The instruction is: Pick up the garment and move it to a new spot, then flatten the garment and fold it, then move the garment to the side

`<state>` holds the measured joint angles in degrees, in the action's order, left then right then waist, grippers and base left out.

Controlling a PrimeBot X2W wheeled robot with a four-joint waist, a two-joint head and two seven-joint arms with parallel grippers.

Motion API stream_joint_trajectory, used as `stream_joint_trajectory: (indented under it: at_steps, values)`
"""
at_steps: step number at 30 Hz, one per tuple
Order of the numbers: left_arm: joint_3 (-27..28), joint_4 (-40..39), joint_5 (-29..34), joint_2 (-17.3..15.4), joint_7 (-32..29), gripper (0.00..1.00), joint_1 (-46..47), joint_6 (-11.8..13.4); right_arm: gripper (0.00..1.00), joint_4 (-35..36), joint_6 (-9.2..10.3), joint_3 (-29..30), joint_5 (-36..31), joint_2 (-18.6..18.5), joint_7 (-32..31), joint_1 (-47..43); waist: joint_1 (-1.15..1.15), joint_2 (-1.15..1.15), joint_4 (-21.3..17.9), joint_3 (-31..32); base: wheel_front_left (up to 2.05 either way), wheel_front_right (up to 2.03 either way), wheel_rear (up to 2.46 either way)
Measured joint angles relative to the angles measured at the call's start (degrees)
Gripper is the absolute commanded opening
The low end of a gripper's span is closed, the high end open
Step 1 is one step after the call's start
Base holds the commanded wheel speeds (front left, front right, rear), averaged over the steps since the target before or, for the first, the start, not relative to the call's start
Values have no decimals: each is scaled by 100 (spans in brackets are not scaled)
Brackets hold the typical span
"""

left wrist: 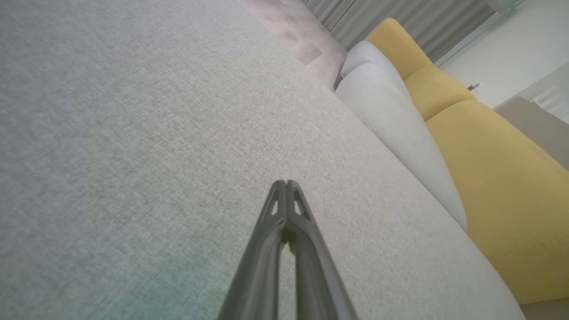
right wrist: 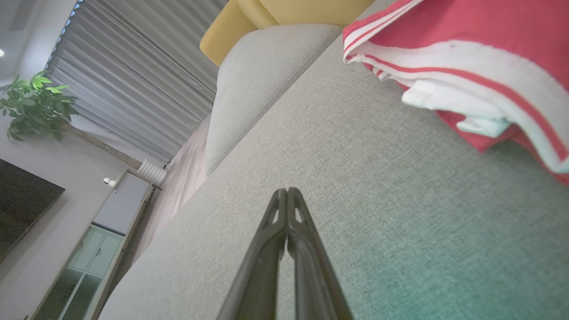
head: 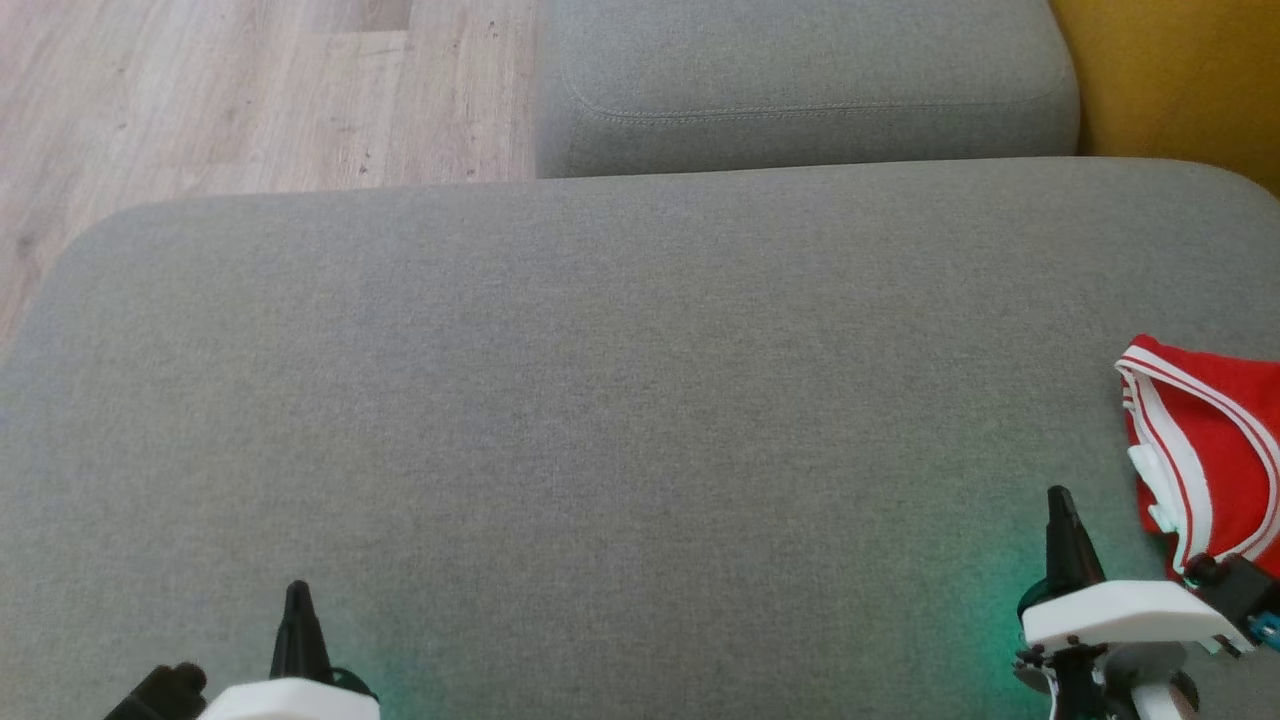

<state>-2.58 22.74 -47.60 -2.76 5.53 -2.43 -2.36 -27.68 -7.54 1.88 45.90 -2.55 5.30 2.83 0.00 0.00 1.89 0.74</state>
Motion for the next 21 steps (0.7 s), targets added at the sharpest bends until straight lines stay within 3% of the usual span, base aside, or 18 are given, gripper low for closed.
stream_joint_trajectory:
  at_steps: [21]
  values:
    - [225,-176,-1284,3,-344,0,137,-126,0,330,0,166,1335,0,-337,3,0,0,-56,-27,0,0,0]
